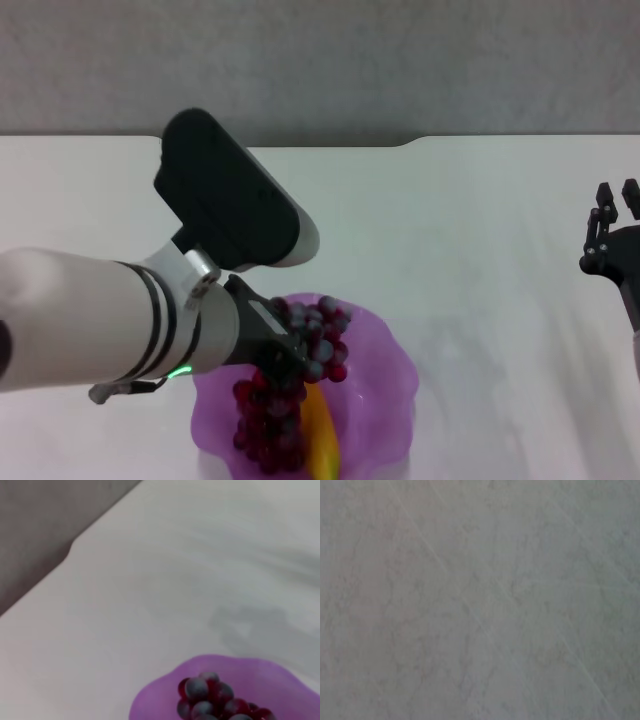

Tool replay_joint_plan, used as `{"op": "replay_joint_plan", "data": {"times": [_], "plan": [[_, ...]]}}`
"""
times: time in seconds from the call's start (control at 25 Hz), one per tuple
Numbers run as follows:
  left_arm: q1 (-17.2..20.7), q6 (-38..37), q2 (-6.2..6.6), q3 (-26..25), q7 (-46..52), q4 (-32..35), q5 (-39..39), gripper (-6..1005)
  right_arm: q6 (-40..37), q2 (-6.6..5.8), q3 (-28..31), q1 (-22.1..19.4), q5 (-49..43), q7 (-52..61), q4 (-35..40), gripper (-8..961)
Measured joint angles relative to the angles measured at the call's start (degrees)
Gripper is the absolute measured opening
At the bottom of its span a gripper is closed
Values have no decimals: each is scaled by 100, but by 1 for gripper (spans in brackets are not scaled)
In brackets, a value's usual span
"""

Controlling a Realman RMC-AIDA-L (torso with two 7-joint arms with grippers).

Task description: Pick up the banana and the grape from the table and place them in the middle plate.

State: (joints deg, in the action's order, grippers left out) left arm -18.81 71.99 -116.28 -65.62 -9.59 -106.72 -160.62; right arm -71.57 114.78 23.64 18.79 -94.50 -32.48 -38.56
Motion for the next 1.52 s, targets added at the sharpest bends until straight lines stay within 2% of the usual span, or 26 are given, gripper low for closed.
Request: {"op": "replay_joint_plan", "data": {"times": [0.36, 0.8, 0.92, 1.12, 1.36, 1.52], "plan": [[-132, -161, 0, 260, -69, 238, -14, 131, -31, 0, 0, 3, 8, -4, 5, 208], [-127, -492, 0, 276, -95, 248, -81, 256, -32, 0, 0, -15, 11, -2, 7, 207], [-121, -548, 0, 256, -97, 248, -89, 489, -32, 0, 0, -21, 11, 3, 6, 207], [-98, -678, 5, 220, -97, 260, -113, 721, -32, 0, 0, -24, 10, 6, 6, 208], [-144, -1053, 6, 220, -103, 459, -337, 741, -32, 0, 0, -16, 10, 8, 18, 208], [-107, -1774, 10, 65, -145, 649, -378, 719, -32, 0, 0, -12, 17, 10, 33, 207]]}}
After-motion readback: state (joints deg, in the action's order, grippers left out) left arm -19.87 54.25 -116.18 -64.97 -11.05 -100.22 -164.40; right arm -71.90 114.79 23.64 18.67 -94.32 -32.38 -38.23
